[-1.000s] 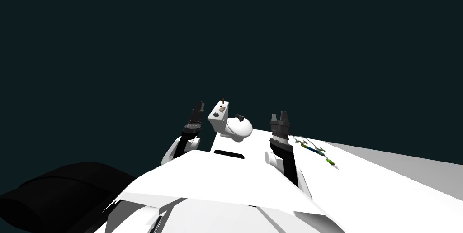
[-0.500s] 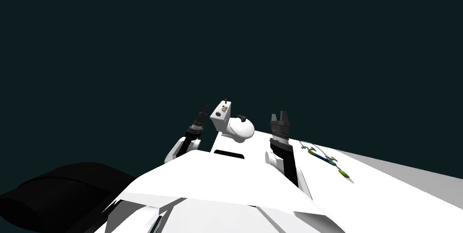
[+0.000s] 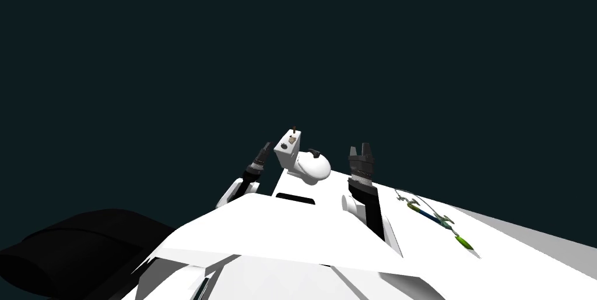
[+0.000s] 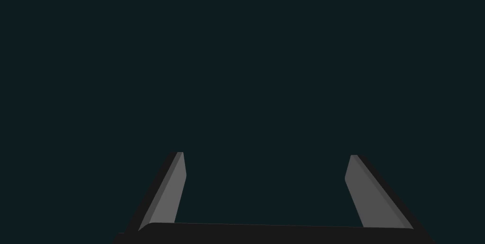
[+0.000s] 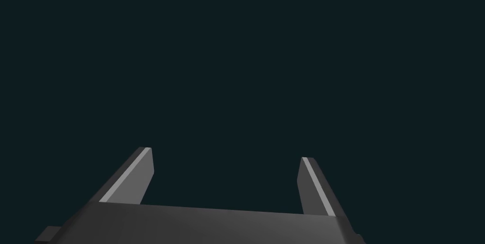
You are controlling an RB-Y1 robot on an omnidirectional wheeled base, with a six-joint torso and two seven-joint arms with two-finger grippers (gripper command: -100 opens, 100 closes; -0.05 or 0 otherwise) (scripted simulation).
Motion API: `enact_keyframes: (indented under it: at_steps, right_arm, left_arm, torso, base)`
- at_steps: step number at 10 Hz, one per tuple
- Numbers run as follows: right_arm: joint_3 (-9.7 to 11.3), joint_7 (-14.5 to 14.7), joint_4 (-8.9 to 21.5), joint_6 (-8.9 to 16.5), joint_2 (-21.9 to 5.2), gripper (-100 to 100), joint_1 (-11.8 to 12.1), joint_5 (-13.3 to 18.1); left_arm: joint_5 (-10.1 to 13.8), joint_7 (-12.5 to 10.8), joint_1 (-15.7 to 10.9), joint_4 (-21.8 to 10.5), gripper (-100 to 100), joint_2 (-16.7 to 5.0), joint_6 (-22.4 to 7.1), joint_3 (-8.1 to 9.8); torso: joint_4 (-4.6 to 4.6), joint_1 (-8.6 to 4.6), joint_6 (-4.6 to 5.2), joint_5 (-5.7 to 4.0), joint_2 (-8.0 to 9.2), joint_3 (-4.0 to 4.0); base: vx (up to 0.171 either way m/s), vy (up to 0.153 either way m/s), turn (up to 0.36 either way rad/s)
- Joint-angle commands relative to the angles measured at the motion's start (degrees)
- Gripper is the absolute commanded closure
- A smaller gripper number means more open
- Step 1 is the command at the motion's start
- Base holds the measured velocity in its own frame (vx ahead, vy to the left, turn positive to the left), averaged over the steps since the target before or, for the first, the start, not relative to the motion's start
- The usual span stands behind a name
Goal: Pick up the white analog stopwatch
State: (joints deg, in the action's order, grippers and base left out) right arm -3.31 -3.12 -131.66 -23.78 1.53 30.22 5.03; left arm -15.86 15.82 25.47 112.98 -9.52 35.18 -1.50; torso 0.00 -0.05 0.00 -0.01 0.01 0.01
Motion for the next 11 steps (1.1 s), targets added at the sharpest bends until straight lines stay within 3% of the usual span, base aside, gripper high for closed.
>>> enact_keyframes:
  at_steps: [1,6,11]
  right_arm:
    - [0.00,0.00,0.00,0.00,0.00,0,0.00,0.00]
    - [0.00,0.00,0.00,0.00,0.00,0,0.00,0.00]
    - [0.00,0.00,0.00,0.00,-0.01,0,0.00,0.00]
  left_arm:
    - [-1.13,0.63,-0.24,-2.11,-100,-0.09,-0.21,-0.05]
    - [-3.13,2.57,-1.25,-8.76,-100,0.13,-0.08,0.06]
    - [-2.68,3.94,-2.62,-14.82,-100,0.77,-0.01,0.90]
  torso:
    - [0.00,0.00,0.00,0.00,0.00,0.00]
    - [-0.02,0.06,0.01,0.01,-0.09,-0.05]
    - [-0.04,0.13,0.02,0.03,-0.21,-0.12]
  base:
    - [-0.002,-0.010,0.111]
    - [0.014,-0.001,0.043]
    - [0.044,0.019,-0.064]
